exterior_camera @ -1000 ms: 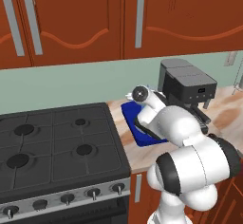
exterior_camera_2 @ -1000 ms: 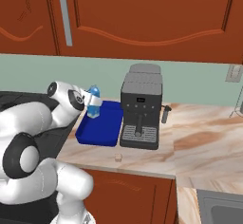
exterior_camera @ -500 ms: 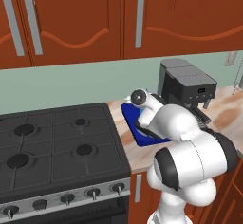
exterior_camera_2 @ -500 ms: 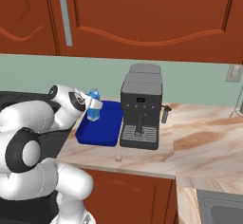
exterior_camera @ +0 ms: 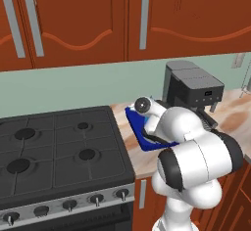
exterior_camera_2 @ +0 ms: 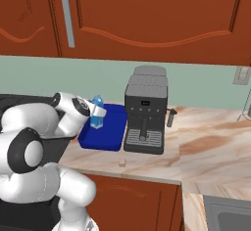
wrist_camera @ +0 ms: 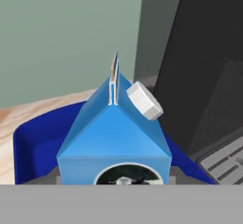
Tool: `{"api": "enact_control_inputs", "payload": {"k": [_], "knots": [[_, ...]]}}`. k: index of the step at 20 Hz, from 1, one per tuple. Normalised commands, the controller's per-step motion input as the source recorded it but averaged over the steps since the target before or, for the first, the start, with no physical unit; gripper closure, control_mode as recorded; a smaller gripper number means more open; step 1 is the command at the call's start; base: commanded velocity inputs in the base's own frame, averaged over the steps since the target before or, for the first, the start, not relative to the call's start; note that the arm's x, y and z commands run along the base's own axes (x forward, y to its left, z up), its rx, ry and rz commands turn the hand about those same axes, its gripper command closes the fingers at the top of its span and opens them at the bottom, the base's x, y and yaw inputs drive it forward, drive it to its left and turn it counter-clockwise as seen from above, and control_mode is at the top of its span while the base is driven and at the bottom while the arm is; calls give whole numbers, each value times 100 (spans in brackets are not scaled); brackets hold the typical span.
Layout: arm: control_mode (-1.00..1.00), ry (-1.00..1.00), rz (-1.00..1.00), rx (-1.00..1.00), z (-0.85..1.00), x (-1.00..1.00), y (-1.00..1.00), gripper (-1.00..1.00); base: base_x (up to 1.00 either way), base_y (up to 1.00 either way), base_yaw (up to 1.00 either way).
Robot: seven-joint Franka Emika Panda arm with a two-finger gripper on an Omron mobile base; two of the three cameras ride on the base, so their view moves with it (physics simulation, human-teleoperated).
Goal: Take out the milk from the fridge and place it on the tray on the counter. Then take the sugar cube near the tray and place it in the tray.
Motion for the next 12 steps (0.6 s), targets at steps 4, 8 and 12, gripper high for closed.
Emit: {"api": "enact_control_inputs", "payload": {"k": [4, 8, 12], "knots": [[-100, 0, 0, 0, -21, 0, 0, 100, 0, 0, 0], [-100, 0, 0, 0, -21, 0, 0, 100, 0, 0, 0], [-100, 0, 0, 0, -21, 0, 0, 100, 0, 0, 0]]}}
